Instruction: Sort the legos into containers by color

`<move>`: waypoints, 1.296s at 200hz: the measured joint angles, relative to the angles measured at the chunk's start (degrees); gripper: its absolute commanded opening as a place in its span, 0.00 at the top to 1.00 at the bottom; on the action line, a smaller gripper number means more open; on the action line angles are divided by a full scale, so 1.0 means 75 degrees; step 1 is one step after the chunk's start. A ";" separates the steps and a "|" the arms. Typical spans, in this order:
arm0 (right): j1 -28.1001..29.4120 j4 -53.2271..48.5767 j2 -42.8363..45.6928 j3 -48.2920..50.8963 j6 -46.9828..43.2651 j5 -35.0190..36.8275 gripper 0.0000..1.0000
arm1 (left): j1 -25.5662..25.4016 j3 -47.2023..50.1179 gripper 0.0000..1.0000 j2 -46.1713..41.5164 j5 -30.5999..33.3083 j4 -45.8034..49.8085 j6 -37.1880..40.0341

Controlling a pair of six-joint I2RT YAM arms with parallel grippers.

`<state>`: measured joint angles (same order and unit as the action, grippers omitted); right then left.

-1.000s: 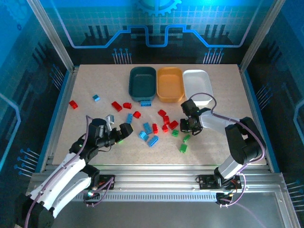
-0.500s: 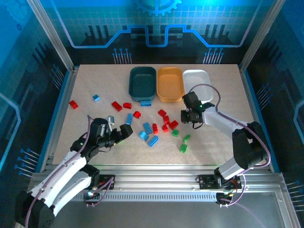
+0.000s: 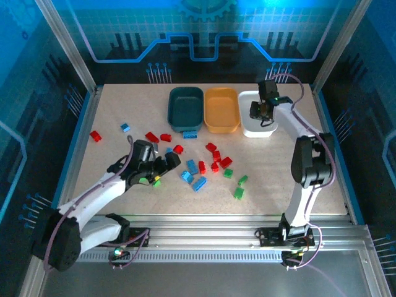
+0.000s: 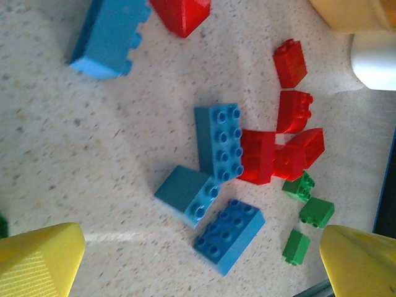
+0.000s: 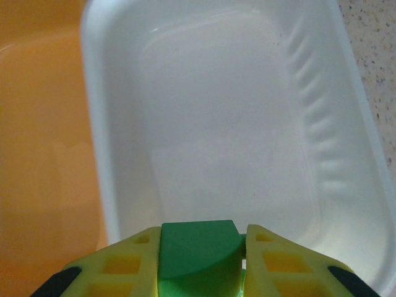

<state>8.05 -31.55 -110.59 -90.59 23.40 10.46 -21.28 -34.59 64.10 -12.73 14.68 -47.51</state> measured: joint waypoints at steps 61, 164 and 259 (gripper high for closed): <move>-0.0236 -0.0685 -0.1105 -0.1087 -0.0146 -0.0335 0.44 | 0.0000 -0.1137 0.01 0.1408 -0.0312 -0.0172 0.0256; 0.2687 -0.0192 0.1976 0.1859 -0.0047 -0.0152 0.33 | 0.0300 -0.1690 0.01 0.1399 0.0131 0.0527 0.0962; 0.3319 -0.0653 0.1641 0.3322 -0.0303 -0.0047 0.27 | 0.1102 -0.0609 0.01 0.0688 -0.0233 0.0629 0.0953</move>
<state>32.95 -36.45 -98.28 -65.67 21.12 10.11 -13.02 -39.16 69.25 -14.48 19.40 -40.36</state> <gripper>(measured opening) 0.728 0.990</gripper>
